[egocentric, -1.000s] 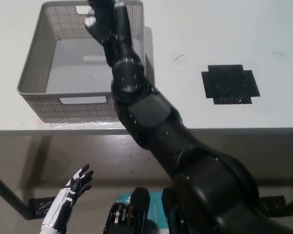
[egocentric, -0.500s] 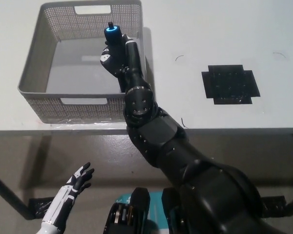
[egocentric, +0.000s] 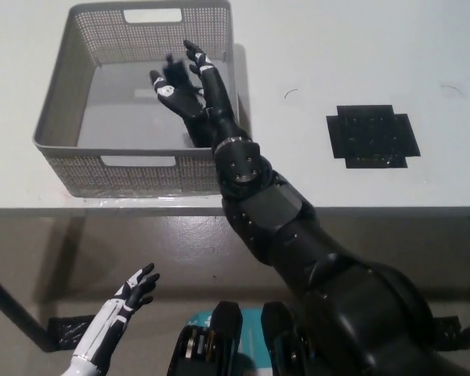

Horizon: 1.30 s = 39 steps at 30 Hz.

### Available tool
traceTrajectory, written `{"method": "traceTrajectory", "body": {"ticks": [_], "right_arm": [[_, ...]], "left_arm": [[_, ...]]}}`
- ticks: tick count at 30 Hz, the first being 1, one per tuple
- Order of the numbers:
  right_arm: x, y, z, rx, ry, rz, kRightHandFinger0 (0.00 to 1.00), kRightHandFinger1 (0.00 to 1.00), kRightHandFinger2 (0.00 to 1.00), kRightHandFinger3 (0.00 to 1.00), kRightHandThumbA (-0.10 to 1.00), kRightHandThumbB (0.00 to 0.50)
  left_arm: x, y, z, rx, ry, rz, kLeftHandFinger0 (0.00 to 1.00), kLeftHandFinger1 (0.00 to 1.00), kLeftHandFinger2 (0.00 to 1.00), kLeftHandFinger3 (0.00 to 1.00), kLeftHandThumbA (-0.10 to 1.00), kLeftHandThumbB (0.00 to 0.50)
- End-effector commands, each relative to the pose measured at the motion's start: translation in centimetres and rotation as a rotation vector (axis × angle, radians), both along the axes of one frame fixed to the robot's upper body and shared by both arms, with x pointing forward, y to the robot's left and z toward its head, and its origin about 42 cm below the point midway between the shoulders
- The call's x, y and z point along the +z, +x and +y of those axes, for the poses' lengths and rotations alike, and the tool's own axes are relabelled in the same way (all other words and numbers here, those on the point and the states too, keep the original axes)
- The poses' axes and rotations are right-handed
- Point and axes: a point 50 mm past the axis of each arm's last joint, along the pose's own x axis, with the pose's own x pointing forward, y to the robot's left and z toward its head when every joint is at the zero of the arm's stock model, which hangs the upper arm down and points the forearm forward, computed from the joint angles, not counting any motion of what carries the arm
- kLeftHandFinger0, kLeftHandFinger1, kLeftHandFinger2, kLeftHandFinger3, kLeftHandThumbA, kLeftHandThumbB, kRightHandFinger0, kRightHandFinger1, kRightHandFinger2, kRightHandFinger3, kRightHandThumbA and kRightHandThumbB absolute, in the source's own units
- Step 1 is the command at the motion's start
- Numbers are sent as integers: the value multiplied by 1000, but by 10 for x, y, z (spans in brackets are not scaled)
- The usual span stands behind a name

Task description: Use the right hand to pick up a electric screw driver and put it into a container on the left side

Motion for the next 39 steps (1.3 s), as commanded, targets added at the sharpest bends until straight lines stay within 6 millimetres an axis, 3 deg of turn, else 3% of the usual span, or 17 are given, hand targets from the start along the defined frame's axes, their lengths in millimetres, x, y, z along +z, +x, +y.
{"method": "traceTrajectory", "body": {"ticks": [1, 8, 10, 12, 15, 17, 19, 21, 23, 25, 28, 29, 31, 33, 36, 39], "right_arm": [[4, 5, -7, 63, -5, -24, 1000, 1000, 1000, 1000, 924, 412], [12, 8, -11, 67, -6, -58, 1000, 1000, 1000, 1000, 975, 416], [23, 11, -15, 74, 25, -98, 1000, 1000, 1000, 1000, 992, 406], [40, 14, -22, 70, 70, -180, 1000, 1000, 1000, 1000, 964, 338], [64, 14, -37, 55, 86, -273, 1000, 1000, 1000, 1000, 1000, 370], [89, 4, -58, 34, 133, -384, 1000, 1000, 1000, 1000, 986, 328], [108, -8, -82, 4, 145, -461, 1000, 1000, 1000, 1000, 1000, 348], [122, -20, -107, -34, 156, -535, 1000, 1000, 1000, 1000, 1000, 326], [130, -32, -130, -67, 190, -589, 1000, 1000, 1000, 1000, 1000, 372], [133, -45, -148, -95, 228, -622, 1000, 1000, 1000, 1000, 1000, 384], [129, -70, -184, -137, 270, -671, 1000, 1000, 1000, 1000, 973, 352], [128, -73, -188, -141, 275, -674, 1000, 1000, 1000, 1000, 968, 352], [110, -93, -208, -156, 295, -686, 1000, 1000, 1000, 1000, 934, 315], [94, -108, -218, -163, 309, -684, 1000, 1000, 1000, 1000, 909, 317], [65, -137, -235, -173, 302, -684, 1000, 1000, 1000, 1000, 927, 269], [37, -169, -244, -174, 272, -667, 1000, 1000, 1000, 1000, 960, 264]], "left_arm": [[11, 5, 2, -32, 29, -27, 1000, 1000, 1000, 1000, 1000, 42], [10, 6, 1, -39, 30, -28, 1000, 1000, 1000, 1000, 1000, 40], [11, 5, 1, -36, 31, -32, 1000, 1000, 1000, 1000, 1000, 30], [11, 6, 2, -36, 26, -29, 1000, 1000, 1000, 1000, 1000, 36], [12, 6, 5, -35, 25, -31, 1000, 1000, 1000, 1000, 1000, 35], [13, 6, 5, -34, 26, -33, 1000, 1000, 1000, 1000, 1000, 10], [13, 5, 6, -33, 19, -30, 1000, 1000, 1000, 1000, 1000, 10], [13, 5, 6, -29, 21, -22, 1000, 1000, 1000, 1000, 1000, 18], [11, 3, 6, -30, 29, -26, 1000, 1000, 1000, 1000, 1000, 11], [9, 2, 7, -32, 29, -25, 1000, 1000, 1000, 1000, 1000, 18], [6, 0, 7, -25, 22, -17, 1000, 1000, 1000, 1000, 1000, 25], [6, 0, 7, -24, 24, -18, 1000, 1000, 1000, 1000, 1000, 25], [5, 0, 9, -21, 22, -14, 1000, 1000, 1000, 1000, 1000, 21], [5, 0, 10, -21, 20, -15, 1000, 1000, 1000, 1000, 1000, 19], [3, 0, 9, -20, 16, -17, 1000, 1000, 1000, 1000, 1000, 15], [0, -3, 10, -9, 18, -12, 1000, 1000, 1000, 1000, 1000, 28]]}}
